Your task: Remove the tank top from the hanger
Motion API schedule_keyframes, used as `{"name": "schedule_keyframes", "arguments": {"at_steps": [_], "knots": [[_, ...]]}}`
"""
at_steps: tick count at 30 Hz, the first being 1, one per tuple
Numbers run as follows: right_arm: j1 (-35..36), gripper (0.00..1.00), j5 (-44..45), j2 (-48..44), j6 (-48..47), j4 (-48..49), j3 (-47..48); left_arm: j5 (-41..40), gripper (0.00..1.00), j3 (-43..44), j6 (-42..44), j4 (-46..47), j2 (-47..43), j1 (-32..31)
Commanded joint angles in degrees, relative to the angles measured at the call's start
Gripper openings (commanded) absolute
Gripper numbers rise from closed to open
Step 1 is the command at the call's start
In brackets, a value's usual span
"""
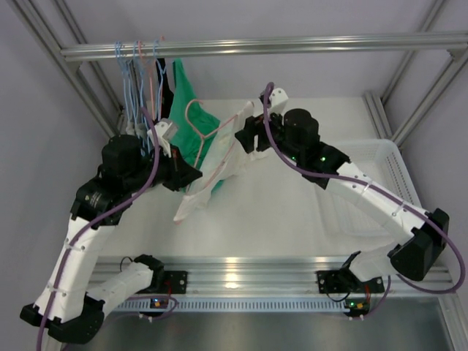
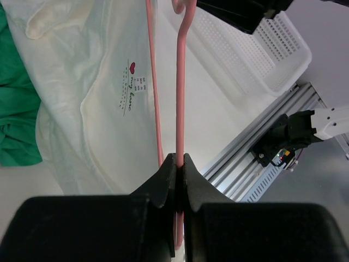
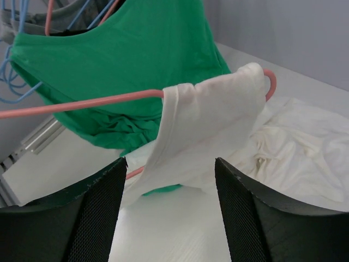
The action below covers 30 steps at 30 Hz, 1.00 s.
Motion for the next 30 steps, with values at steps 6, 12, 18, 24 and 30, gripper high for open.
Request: {"name": "schedule_keyframes", "arguments": {"at_steps": [6, 12, 18, 24, 30], "knots": [[1.94, 0.56, 4.17, 4.07, -2.42, 3.09, 6.96, 4.21, 0.00, 0.73, -0.73, 2.35, -1.07, -0.24], [2.11, 0.27, 9.00, 5.56, -3.65, 3.18, 7.15, 4.38, 0.00, 0.73, -0.56, 2.35, -1.69, -0.24], [2.11, 0.00, 11.55, 4.86, -4.09, 3.18, 6.44, 3.33, 0.00, 0.29, -0.47, 2.26, -1.69, -0.16], [2.03, 0.00, 16.55, 3.55, -4.88, 3.26, 6.70, 2.28, 0.00, 0.03, 0.32, 1.56, -1.86, -0.16], [-0.17, 0.00, 20.69, 4.68, -5.49, 3.27, 9.60, 3.94, 0.00, -1.29, 1.20, 0.33, -2.30, -0.24]]}}
